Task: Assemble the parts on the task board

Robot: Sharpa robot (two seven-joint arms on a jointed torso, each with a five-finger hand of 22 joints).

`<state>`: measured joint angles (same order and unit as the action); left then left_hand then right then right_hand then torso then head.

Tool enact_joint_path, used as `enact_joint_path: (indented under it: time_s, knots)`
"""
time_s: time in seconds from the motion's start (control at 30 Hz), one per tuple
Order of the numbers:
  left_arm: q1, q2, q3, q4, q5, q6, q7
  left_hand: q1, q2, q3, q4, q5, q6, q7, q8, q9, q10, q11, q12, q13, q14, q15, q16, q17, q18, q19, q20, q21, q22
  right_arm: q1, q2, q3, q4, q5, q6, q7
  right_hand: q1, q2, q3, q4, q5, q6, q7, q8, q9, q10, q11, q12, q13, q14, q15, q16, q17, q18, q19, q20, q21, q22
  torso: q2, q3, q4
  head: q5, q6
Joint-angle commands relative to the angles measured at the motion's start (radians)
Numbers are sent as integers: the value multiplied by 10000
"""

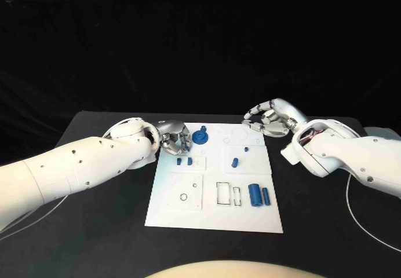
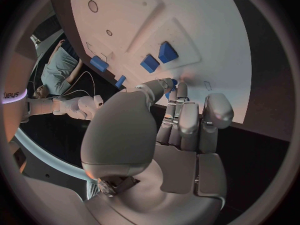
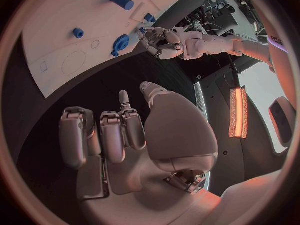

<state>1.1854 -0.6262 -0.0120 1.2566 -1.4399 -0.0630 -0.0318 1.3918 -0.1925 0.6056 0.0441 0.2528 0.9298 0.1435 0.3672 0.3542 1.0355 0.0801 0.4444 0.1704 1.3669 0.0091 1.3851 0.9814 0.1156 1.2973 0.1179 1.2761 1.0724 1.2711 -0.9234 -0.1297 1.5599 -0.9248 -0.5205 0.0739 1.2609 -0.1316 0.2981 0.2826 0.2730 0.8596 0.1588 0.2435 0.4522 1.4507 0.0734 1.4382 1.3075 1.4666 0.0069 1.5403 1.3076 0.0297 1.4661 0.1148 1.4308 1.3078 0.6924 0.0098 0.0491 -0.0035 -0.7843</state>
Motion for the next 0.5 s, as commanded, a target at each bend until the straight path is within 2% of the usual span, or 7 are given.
enact_joint_path:
  time_s: [0.03,0.23,0.5]
  knots:
    - [-4,33,1,28,49,148,7,-72,2,-64,-7,-53,88,15,-19,20,68,-4,-38,-3,32,-10,-8,13,-63,1,-32,-27,17,-6,1,0,12,-41,26,57,-97,-6,61,-15,39,35,-13,51,0,-41,7,-7,1196,790,-61,-46,1522,91,213,-95,-43,1489,-1,-8,9,-6,7]
    - [-4,32,0,13,49,264,-79,-73,-9,-74,-13,-57,86,13,-24,20,70,-5,-46,-3,36,-12,-5,24,-58,-11,-34,-40,-3,-6,-2,0,9,-41,28,57,-97,-6,61,-15,39,35,-13,51,0,-41,7,-7,1196,790,-61,-46,1522,91,213,-95,-43,1489,0,-9,10,-15,-15]
    - [-4,19,-1,9,27,437,-153,-177,-149,-170,-13,-53,-40,70,-176,-14,-7,56,-230,-39,-45,29,-48,-112,-30,-119,-24,-159,-170,-6,-2,0,1,-41,28,57,-97,-6,61,-15,39,35,-13,51,0,-41,7,-7,1196,790,-61,-46,1522,91,213,-95,-43,1489,1,-7,11,-11,-33]
